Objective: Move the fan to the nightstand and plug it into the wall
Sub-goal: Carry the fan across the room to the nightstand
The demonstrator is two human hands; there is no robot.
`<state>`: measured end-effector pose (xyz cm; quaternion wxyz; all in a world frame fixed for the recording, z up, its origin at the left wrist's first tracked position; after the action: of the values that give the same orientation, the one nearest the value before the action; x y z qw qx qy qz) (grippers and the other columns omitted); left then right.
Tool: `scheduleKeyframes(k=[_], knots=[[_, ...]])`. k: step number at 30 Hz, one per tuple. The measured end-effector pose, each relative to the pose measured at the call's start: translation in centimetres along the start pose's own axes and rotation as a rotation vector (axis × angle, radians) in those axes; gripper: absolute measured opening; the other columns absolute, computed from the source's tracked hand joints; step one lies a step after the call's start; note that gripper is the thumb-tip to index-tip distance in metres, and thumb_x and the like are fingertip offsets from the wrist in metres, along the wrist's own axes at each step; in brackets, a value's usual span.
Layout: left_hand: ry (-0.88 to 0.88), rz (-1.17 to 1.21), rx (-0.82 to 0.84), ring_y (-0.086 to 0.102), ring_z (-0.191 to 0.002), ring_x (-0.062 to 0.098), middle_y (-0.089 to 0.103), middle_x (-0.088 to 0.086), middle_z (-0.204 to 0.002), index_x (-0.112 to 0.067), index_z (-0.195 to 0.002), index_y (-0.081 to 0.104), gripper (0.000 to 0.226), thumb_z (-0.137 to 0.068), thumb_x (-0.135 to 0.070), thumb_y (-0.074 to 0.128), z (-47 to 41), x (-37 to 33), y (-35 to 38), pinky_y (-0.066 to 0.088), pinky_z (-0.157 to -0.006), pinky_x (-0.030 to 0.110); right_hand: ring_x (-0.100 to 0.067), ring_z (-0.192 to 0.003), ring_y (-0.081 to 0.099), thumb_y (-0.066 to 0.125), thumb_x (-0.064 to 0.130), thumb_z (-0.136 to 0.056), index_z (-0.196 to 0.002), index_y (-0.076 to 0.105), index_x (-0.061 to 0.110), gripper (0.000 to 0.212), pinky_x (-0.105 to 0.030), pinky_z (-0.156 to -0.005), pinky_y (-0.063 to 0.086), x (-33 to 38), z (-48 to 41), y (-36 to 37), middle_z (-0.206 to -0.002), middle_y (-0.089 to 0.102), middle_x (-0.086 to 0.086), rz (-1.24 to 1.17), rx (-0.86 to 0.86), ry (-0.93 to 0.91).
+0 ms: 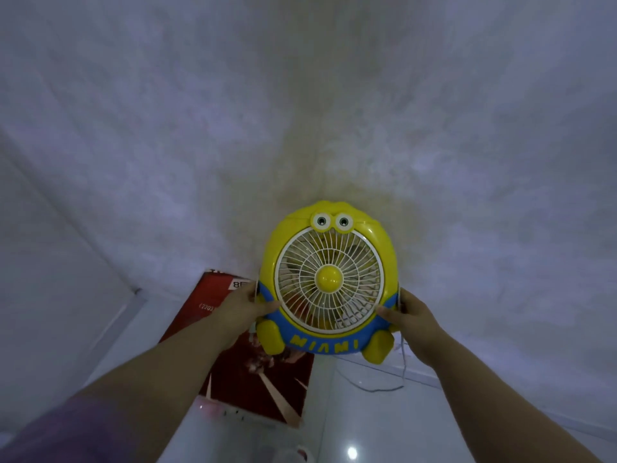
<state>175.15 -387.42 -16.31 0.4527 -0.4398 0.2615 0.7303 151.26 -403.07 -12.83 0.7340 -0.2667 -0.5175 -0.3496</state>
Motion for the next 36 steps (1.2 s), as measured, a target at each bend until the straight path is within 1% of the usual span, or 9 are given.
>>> scheduleKeyframes(k=[5,9,17,20,22,27,30,33,36], knots=[[-0.003,-0.191,-0.064,0.058,-0.113,0.028,0.060,0.004,-0.127,-0.021,-0.125,0.053,0.054,-0.076,-0.021,0.074,-1.2,1.5,-3.5,0.048,-0.097,0.049,-0.017,-0.099,0.062,0.063,0.000,-0.080,-0.113,0.055,0.017,0.038,-0.022,-0.070,0.057,-3.2,-3.2,3.0,-0.111,0.063,-0.008,0.045,0.074,0.043],[0.068,-0.340,-0.115,0.059,-0.101,0.018,0.063,-0.002,-0.112,-0.027,-0.112,0.055,0.040,-0.076,-0.019,0.073,-1.8,1.6,-5.7,0.047,-0.094,0.039,-0.028,-0.106,0.057,0.068,0.007,-0.078,-0.119,0.052,0.017,0.045,-0.042,-0.089,0.048,-5.1,-5.2,5.2,-0.117,0.059,-0.008,0.156,0.060,0.065],[0.089,-0.510,-0.164,0.060,-0.087,0.014,0.066,-0.002,-0.095,-0.016,-0.111,0.061,0.040,-0.074,-0.014,0.074,-3.4,4.1,-10.9,0.045,-0.075,0.020,-0.021,-0.100,0.055,0.069,0.004,-0.077,-0.117,0.052,0.011,0.044,-0.015,-0.071,0.043,-7.5,-8.3,10.4,-0.108,0.058,-0.004,0.320,0.082,0.069],[0.103,-0.543,-0.148,0.058,-0.067,-0.002,0.060,-0.021,-0.075,-0.026,-0.097,0.060,0.033,-0.071,-0.014,0.077,-4.5,4.8,-12.5,0.040,-0.057,0.004,-0.021,-0.095,0.053,0.072,0.005,-0.074,-0.113,0.051,0.007,0.045,-0.024,-0.072,0.043,-9.3,-9.4,11.6,-0.103,0.056,-0.004,0.405,0.053,0.094],[0.100,-0.544,-0.142,0.061,-0.064,-0.007,0.062,-0.023,-0.061,-0.035,-0.087,0.057,0.035,-0.066,-0.018,0.081,-5.3,5.4,-13.4,0.041,-0.055,0.004,-0.022,-0.092,0.052,0.075,0.004,-0.071,-0.110,0.050,0.002,0.047,-0.032,-0.075,0.041,-10.5,-9.9,12.0,-0.100,0.055,-0.006,0.458,0.014,0.098],[0.110,-0.538,-0.135,0.062,-0.069,-0.014,0.063,-0.041,-0.072,-0.038,-0.083,0.051,0.046,-0.065,-0.008,0.080,-8.1,8.1,-14.7,0.046,-0.053,0.005,-0.022,-0.083,0.051,0.076,0.001,-0.066,-0.094,0.043,0.012,0.045,-0.026,-0.061,0.036,-13.6,-11.4,13.2,-0.092,0.054,-0.007,0.527,-0.080,0.082],[0.090,-0.554,-0.146,0.061,-0.070,-0.015,0.068,-0.022,-0.068,-0.032,-0.089,0.053,0.044,-0.065,-0.006,0.079,-9.7,10.3,-15.7,0.046,-0.053,0.005,-0.019,-0.076,0.051,0.076,0.002,-0.066,-0.092,0.042,0.013,0.044,-0.022,-0.054,0.035,-15.4,-12.1,13.9,-0.083,0.053,-0.001,0.548,-0.090,0.072],[0.067,-0.591,-0.158,0.059,-0.069,-0.013,0.056,-0.023,-0.079,-0.023,-0.094,0.055,0.043,-0.062,-0.008,0.081,-10.9,12.0,-16.6,0.041,-0.056,0.005,-0.011,-0.069,0.050,0.075,0.000,-0.066,-0.092,0.043,0.015,0.044,-0.015,-0.053,0.035,-16.9,-12.8,14.8,-0.075,0.051,0.010,0.541,-0.091,0.078],[0.035,-0.614,-0.178,0.053,-0.071,-0.004,0.055,-0.020,-0.077,-0.023,-0.092,0.054,0.041,-0.062,-0.009,0.080,-11.5,13.7,-17.5,0.036,-0.057,0.011,-0.023,-0.077,0.056,0.073,0.000,-0.065,-0.097,0.048,0.013,0.043,-0.023,-0.055,0.041,-18.6,-13.7,15.7,-0.086,0.060,-0.005,0.532,-0.099,0.091]])
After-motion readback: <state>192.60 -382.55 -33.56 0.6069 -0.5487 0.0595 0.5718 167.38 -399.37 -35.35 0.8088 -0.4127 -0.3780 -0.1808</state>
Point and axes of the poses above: each hand's wrist, its own z-axis away from the middle knuckle, its own y-axis out of the palm, x = y × z, the point moved 9 cm from there along -z, towards the middle knuckle
